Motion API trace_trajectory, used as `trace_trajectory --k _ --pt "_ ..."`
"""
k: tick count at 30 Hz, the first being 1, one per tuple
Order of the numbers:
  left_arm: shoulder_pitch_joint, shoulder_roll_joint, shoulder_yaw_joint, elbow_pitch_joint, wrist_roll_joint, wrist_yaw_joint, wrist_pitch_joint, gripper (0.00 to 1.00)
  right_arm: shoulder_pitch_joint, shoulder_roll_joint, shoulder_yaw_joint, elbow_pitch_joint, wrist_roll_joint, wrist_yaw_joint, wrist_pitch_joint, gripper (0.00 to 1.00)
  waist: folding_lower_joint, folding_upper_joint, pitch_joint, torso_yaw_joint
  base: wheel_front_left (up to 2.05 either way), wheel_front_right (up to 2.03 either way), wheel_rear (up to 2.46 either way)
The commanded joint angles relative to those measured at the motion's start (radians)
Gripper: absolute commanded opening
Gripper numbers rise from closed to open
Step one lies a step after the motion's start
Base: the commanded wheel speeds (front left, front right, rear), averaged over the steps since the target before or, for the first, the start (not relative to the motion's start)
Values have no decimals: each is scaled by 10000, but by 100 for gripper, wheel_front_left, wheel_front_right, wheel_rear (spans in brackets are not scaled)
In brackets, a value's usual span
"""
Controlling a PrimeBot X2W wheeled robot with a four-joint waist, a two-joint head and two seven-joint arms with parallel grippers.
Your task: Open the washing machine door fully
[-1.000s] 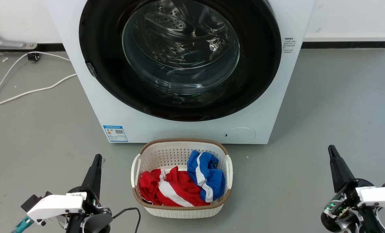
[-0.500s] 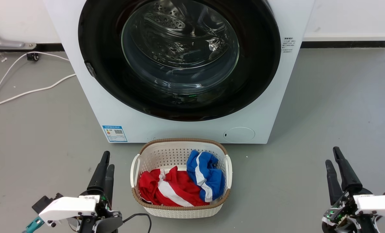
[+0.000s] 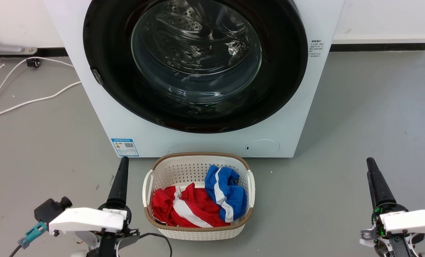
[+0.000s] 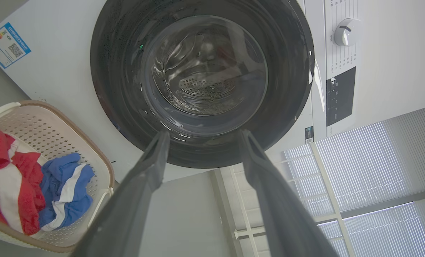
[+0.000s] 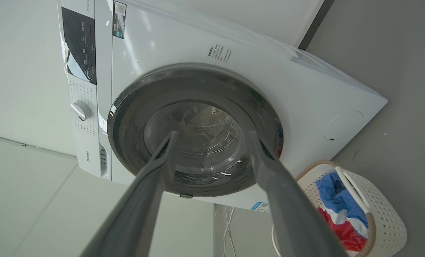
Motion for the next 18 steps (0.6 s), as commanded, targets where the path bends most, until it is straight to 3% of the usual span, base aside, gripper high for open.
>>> trace_trajectory --k 1,18 --pt "-211 38 -73 -227 515 -11 -110 100 -120 -83 30 -242 -486 10 -95 100 0 -1 -4 -1 0 0 0" --pt "26 273 -558 -310 4473 104 -727 100 117 -244 261 -544 -4535 13 -361 100 0 -1 -45 -9 0 0 0"
